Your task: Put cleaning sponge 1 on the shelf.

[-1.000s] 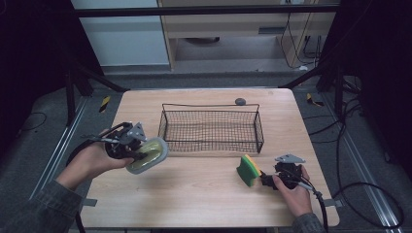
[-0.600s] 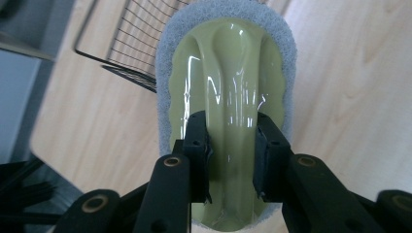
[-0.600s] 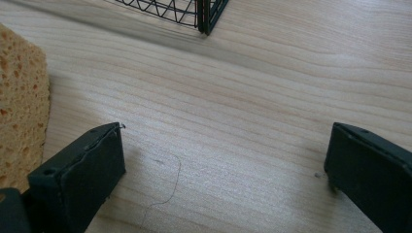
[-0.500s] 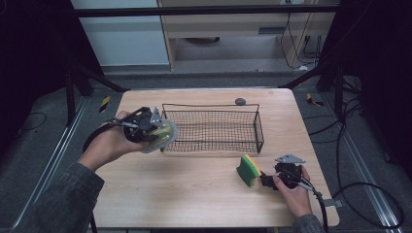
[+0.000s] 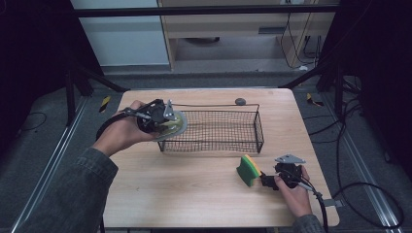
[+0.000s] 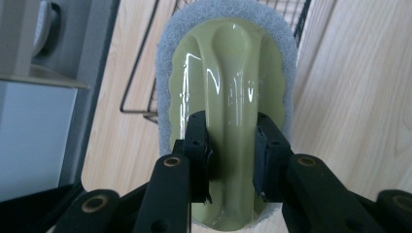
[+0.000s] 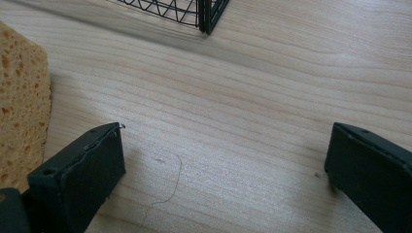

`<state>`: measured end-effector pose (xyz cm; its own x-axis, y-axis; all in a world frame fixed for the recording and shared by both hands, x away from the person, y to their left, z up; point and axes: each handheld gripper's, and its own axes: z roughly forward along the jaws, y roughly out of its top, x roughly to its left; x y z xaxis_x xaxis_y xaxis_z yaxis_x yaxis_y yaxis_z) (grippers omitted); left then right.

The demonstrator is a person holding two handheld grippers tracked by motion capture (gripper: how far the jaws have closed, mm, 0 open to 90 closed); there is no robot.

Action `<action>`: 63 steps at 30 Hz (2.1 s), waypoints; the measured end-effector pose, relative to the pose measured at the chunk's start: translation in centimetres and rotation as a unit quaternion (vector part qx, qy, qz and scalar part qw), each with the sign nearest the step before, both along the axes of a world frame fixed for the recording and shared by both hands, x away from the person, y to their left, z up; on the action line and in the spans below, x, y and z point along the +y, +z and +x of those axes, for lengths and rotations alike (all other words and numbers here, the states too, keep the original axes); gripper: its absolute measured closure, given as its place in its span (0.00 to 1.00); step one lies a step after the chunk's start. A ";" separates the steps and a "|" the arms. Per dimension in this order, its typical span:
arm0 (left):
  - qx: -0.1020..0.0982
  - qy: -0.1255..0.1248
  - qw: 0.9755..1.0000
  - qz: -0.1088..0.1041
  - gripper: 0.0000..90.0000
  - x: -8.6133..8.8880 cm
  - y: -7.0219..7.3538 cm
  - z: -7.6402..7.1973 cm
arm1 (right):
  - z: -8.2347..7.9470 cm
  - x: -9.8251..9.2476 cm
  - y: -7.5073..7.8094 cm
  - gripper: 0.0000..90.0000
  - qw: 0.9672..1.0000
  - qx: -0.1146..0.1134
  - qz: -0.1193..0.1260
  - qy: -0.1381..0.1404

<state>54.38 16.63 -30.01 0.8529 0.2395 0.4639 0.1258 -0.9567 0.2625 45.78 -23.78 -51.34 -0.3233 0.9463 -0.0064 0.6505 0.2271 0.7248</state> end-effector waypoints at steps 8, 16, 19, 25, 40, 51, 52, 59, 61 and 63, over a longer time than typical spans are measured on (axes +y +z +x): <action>-0.024 -0.012 1.000 0.003 0.79 -0.8 0.4 2.1 | 0.0 0.0 0.0 0.01 1.000 -0.001 -0.002 0.004; -0.049 -0.013 0.999 0.013 0.79 -1.2 0.2 3.3 | 0.0 0.0 0.0 0.01 1.000 -0.001 -0.001 0.008; -0.049 -0.018 0.998 0.020 0.79 -1.5 -0.2 3.7 | 0.0 0.0 0.0 0.01 1.000 0.000 -0.002 0.008; -0.048 -0.022 0.998 0.033 0.79 -2.1 -1.4 4.5 | 0.0 0.0 0.0 0.01 1.000 0.000 -0.002 0.008; -0.031 -0.035 0.999 0.028 0.79 -2.5 -3.6 5.2 | 0.0 0.0 0.0 0.01 1.000 0.001 -0.001 0.010; -0.001 -0.046 0.998 0.039 0.79 -3.4 -5.9 5.6 | 0.0 0.0 0.0 0.01 1.000 0.001 -0.001 0.010; -0.001 -0.046 0.998 0.039 0.78 -3.4 -5.9 5.6 | 0.0 0.0 0.0 0.01 1.000 0.001 -0.001 0.010; 0.021 -0.046 0.998 0.036 0.78 -3.0 -6.4 5.8 | 0.1 0.1 0.0 0.01 1.000 0.002 0.000 0.010; 0.020 -0.048 0.998 0.039 0.78 -2.9 -6.4 5.9 | 0.1 0.0 0.0 0.01 1.000 0.002 -0.001 0.010; 0.025 -0.046 0.998 0.039 0.78 -2.9 -6.5 5.8 | 0.1 0.0 0.0 0.01 1.000 0.002 -0.001 0.010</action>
